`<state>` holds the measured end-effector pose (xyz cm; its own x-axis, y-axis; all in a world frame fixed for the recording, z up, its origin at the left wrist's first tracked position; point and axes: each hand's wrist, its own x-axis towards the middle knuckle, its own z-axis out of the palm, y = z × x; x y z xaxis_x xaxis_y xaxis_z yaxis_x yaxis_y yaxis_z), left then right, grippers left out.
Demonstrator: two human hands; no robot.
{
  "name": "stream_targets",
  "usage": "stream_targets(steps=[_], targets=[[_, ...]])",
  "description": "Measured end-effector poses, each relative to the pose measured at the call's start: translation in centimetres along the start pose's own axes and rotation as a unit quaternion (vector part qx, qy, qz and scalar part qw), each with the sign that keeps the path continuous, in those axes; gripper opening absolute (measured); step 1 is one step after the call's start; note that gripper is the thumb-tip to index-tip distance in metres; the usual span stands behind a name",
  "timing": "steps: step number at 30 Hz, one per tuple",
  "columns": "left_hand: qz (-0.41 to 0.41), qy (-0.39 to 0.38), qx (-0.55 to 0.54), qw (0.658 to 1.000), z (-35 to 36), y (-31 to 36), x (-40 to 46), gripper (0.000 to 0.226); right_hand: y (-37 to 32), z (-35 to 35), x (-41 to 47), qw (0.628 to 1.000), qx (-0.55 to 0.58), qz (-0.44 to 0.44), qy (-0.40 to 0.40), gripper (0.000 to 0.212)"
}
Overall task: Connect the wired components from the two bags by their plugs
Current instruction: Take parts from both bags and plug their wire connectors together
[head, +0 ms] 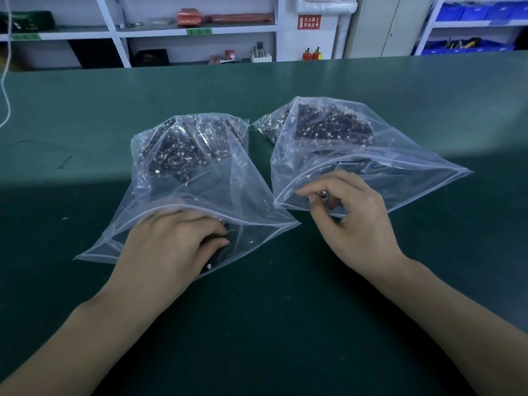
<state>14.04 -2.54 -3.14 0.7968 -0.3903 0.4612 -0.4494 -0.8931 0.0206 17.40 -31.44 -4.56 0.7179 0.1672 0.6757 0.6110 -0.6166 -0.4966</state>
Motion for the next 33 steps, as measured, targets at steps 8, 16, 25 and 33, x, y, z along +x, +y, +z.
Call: stream_targets(steps=[8, 16, 25, 33], targets=[[-0.027, 0.006, -0.059, 0.998, 1.2, -0.3, -0.3, 0.019, -0.4, 0.1, -0.1, 1.0, 0.018, -0.009, 0.002, 0.021], [-0.05, 0.051, -0.079, 0.994, 1.7, -0.1, -0.4, 0.031, -0.6, 0.1, -0.1, 0.999, 0.035, -0.019, 0.008, 0.02], [-0.029, 0.008, -0.003, 1.0, 0.8, 0.7, -0.3, 0.016, -0.5, 0.3, -0.1, 0.999, 0.044, -0.025, 0.005, 0.019], [-0.006, 0.06, -0.043, 0.997, 0.2, 1.0, -0.4, 0.015, -0.5, 0.3, -0.2, 0.998, 0.045, -0.038, 0.001, 0.02]])
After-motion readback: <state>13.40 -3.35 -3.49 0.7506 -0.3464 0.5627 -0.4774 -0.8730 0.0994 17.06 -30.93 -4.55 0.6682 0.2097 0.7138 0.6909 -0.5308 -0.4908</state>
